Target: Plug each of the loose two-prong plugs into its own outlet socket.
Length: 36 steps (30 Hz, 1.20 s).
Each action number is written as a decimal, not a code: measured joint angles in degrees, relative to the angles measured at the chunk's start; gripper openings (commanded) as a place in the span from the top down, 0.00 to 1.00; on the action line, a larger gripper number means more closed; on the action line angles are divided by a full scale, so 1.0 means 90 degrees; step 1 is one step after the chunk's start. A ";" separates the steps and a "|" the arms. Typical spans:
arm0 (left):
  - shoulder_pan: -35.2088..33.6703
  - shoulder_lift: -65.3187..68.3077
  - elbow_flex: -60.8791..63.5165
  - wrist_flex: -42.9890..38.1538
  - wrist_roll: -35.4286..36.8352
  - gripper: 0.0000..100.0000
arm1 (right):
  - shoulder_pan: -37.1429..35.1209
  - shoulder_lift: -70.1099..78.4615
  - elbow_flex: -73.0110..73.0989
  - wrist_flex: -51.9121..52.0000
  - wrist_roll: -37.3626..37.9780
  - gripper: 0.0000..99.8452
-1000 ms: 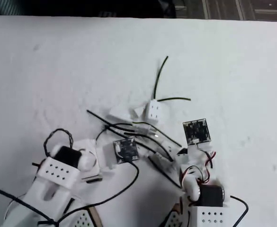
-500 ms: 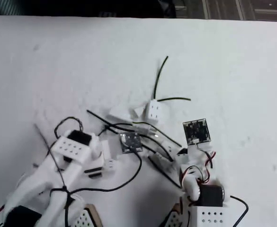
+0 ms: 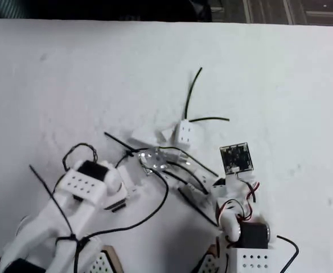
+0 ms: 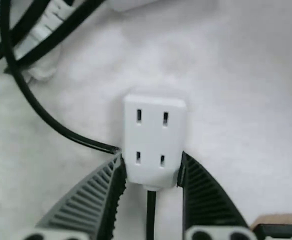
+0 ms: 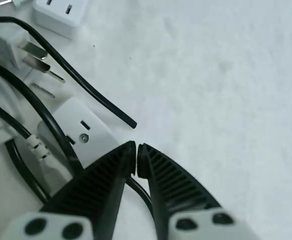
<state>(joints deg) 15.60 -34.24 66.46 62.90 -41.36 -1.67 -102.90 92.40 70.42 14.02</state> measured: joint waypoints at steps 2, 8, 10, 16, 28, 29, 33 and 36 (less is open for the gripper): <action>0.0000 -0.0254 0.0068 0.0000 0.0254 0.95 | 0.0000 0.0000 0.0000 0.0000 0.0000 0.98; -0.0557 -0.1192 -0.0020 0.0537 0.0586 0.95 | 0.0000 0.0000 0.0000 0.0000 0.0000 0.98; -0.1026 -0.1407 -0.0234 0.0752 0.0586 0.95 | 0.0000 0.0000 0.0000 0.0000 0.0000 0.98; -0.2354 -0.1338 -0.0576 0.0957 -0.0264 0.95 | 0.0000 0.0000 0.0000 0.0000 0.0000 0.98; -0.2784 0.0420 -0.0694 -0.0899 -0.0908 0.95 | 0.0000 0.0000 0.0000 0.0000 0.0000 0.98; -0.2784 0.0684 -0.0821 -0.0996 -0.1006 0.95 | 0.0000 0.0000 0.0000 0.0000 0.0000 0.98; -0.2784 0.1856 -0.1495 -0.1143 -0.1153 0.95 | 0.0000 0.0000 0.0000 0.0000 0.0059 0.98; -0.2764 0.2667 -0.2012 -0.1153 -0.1289 0.94 | 0.0000 0.0000 0.0000 0.0000 0.0215 0.98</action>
<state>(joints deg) -9.27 -10.24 48.35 52.53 -52.97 -1.67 -102.90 92.40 70.42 15.96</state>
